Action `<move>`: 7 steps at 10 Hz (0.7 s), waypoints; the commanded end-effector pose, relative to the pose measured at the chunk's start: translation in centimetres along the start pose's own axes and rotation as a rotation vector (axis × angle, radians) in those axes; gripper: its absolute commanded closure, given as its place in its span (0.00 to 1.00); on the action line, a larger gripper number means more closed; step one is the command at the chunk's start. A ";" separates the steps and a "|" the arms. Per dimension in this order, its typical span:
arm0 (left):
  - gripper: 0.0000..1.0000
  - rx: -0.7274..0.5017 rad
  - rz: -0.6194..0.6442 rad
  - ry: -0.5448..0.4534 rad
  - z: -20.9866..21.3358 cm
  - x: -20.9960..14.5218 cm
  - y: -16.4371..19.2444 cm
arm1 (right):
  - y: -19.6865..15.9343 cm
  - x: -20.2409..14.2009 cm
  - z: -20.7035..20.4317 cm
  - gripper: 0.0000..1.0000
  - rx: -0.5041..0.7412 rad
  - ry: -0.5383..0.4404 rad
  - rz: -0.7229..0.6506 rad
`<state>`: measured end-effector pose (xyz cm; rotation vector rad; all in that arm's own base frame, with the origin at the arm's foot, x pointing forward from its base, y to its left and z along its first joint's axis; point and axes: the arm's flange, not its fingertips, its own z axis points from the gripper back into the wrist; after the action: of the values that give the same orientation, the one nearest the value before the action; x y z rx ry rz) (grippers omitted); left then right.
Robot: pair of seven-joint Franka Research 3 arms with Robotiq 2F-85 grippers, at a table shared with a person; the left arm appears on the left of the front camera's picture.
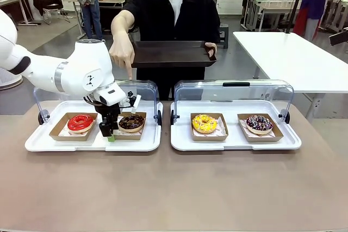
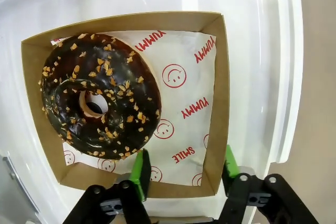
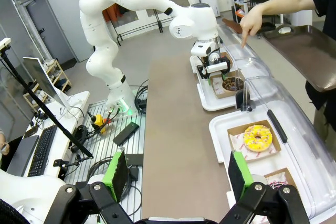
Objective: Provide the desired donut to the person.
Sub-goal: Pick up and lift the Paper togo box containing the Donut pointed at by the person.
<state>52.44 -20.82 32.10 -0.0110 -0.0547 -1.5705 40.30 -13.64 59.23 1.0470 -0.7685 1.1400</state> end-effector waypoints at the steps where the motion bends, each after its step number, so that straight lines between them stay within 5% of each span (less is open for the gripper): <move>1: 1.00 0.011 0.012 0.023 -0.1 0.1 0.3 | 0.1 0.0 0.0 0.00 0.007 -0.004 0.004; 7: 1.00 0.006 0.011 0.024 0.1 0.2 0.0 | 0.1 0.0 0.0 0.00 0.007 -0.004 0.004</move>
<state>52.48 -20.93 32.26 -0.0101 -0.0581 -1.5716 40.30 -13.64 59.23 1.0470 -0.7685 1.1400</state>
